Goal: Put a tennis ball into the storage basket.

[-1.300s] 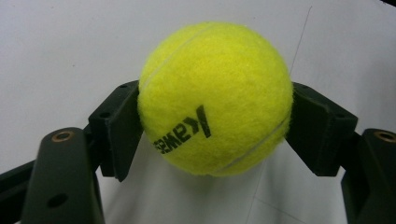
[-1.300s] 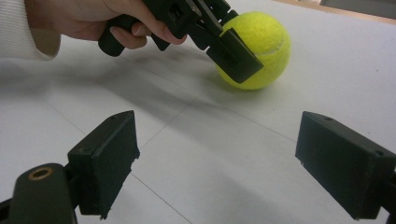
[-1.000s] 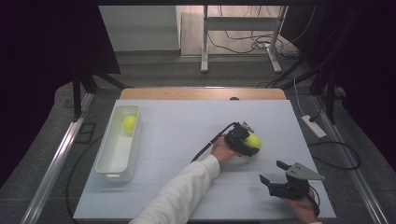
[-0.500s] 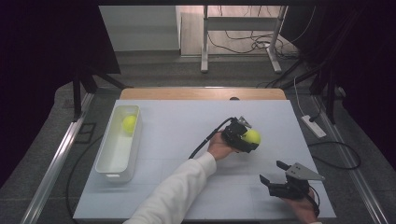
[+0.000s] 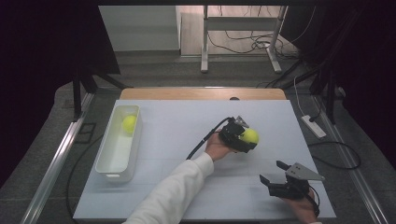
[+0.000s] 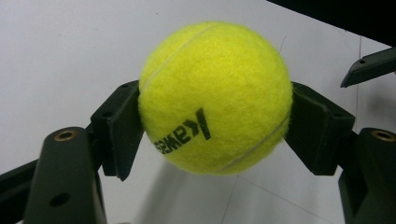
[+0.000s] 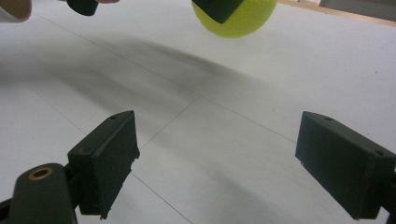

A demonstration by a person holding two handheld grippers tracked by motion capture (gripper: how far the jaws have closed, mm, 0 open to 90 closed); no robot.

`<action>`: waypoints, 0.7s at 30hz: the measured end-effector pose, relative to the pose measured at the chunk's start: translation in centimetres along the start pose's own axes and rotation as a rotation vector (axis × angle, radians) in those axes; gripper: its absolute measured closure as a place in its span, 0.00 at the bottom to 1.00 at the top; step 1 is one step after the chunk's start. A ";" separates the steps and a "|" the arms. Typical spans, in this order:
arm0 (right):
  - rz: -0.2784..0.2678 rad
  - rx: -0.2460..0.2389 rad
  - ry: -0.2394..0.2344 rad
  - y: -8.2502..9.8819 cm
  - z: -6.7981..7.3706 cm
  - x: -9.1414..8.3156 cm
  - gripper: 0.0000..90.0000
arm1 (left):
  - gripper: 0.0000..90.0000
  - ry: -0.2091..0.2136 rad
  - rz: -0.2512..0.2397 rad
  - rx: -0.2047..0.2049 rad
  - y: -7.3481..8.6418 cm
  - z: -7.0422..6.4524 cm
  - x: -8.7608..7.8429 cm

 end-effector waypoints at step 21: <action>-0.004 -0.006 -0.003 -0.1 0.1 0.1 0.14 | 0.30 -0.007 -0.027 -0.009 0.5 0.6 -2.4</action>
Point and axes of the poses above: each handheld gripper's, and its own axes: x roughly forward along the jaws, y roughly out of its underside, z roughly to its left, the point moved 8 cm from there along x, roughly forward along the jaws, and after that the axes turned 12 degrees about -x, right-handed, at the moved point
